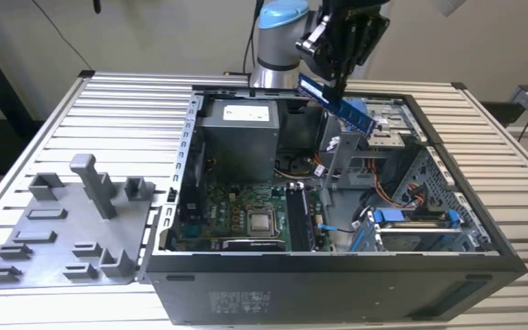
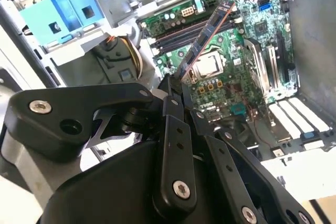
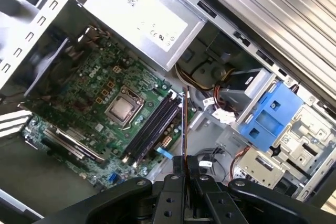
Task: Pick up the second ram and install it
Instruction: 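Insert the second ram into the second slot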
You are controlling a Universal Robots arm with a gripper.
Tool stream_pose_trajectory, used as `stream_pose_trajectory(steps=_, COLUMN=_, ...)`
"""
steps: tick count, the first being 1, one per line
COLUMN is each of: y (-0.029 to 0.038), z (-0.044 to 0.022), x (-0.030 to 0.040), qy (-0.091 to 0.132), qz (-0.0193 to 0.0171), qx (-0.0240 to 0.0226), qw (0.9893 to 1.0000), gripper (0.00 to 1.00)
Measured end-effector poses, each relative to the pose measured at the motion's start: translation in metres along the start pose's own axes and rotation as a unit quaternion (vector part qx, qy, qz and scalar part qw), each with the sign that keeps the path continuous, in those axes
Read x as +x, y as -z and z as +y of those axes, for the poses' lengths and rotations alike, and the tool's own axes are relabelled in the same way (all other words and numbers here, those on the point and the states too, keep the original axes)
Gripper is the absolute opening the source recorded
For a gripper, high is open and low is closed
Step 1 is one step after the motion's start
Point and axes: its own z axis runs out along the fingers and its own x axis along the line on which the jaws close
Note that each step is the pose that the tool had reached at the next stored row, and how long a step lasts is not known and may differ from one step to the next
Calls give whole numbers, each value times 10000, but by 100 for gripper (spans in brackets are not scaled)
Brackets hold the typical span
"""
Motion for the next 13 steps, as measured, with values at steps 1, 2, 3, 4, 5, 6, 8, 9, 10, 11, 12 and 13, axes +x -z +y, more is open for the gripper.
stream_pose_trajectory(steps=1, y=0, z=0, x=0, qy=-63, qz=1, qx=4, qw=10000, gripper=13)
stream_pose_trajectory(steps=2, y=0, z=0, x=0, qy=-126, qz=2, qx=8, qw=9999, gripper=13)
stream_pose_trajectory(steps=3, y=-1, z=0, x=0, qy=-187, qz=2, qx=12, qw=9998, gripper=13)
stream_pose_trajectory(steps=4, y=-1, z=0, x=0, qy=-247, qz=3, qx=16, qw=9997, gripper=13)
stream_pose_trajectory(steps=5, y=-1, z=0, x=0, qy=-309, qz=4, qx=20, qw=9995, gripper=13)
stream_pose_trajectory(steps=6, y=-1, z=0, x=0, qy=-369, qz=5, qx=24, qw=9993, gripper=13)
stream_pose_trajectory(steps=8, y=-2, z=0, x=0, qy=-491, qz=7, qx=32, qw=9988, gripper=13)
stream_pose_trajectory(steps=9, y=-2, z=0, x=0, qy=-553, qz=7, qx=36, qw=9985, gripper=13)
stream_pose_trajectory(steps=10, y=-2, z=0, x=0, qy=-620, qz=8, qx=40, qw=9981, gripper=13)
stream_pose_trajectory(steps=11, y=-2, z=0, x=0, qy=-680, qz=9, qx=44, qw=9977, gripper=13)
stream_pose_trajectory(steps=12, y=-3, z=0, x=0, qy=-744, qz=9, qx=48, qw=9972, gripper=13)
stream_pose_trajectory(steps=13, y=-3, z=0, x=0, qy=-805, qz=10, qx=53, qw=9967, gripper=13)
